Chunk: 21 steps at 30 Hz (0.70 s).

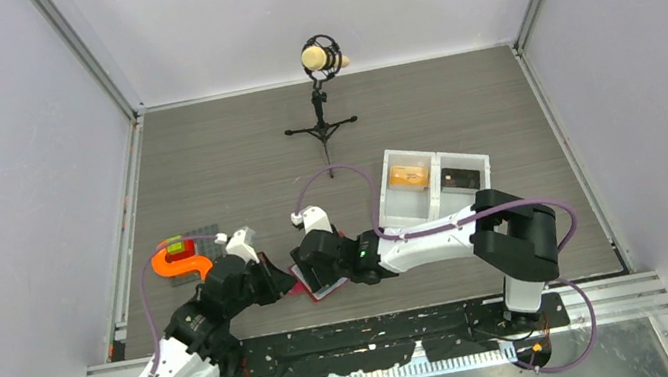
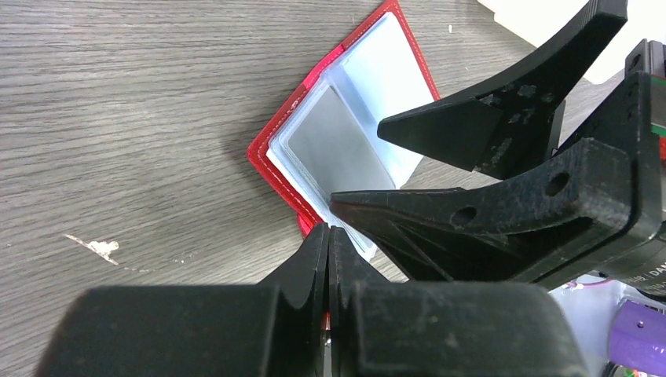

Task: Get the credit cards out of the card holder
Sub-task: Remove the credit card from the card holder.

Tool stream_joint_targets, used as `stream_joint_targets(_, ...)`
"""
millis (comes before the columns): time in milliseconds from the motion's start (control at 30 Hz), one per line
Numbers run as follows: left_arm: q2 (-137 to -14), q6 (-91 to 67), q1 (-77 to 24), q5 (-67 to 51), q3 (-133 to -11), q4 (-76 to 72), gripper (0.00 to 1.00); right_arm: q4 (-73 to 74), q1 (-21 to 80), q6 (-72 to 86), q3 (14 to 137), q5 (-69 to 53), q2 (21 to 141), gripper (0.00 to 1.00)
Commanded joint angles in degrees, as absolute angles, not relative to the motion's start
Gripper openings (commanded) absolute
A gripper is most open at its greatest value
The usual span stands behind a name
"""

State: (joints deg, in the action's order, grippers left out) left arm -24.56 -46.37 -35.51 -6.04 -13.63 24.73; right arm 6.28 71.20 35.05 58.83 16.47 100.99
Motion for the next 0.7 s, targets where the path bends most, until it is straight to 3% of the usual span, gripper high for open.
stream_joint_targets(0,-24.0,-46.9,-35.2,-5.4,-15.4,24.9,0.0,5.5,71.5,35.4,58.8,19.1,100.2,0.64)
stream_joint_targets(367,-23.9,-46.9,-35.2,-4.7,-15.1,25.4,0.0,5.3,71.5,35.8,57.7,21.1,97.6,0.59)
stream_joint_targets(667,-23.6,-47.0,-35.2,-4.8,-15.0,25.6,0.0,3.2,71.5,35.2,57.6,17.5,98.2,0.65)
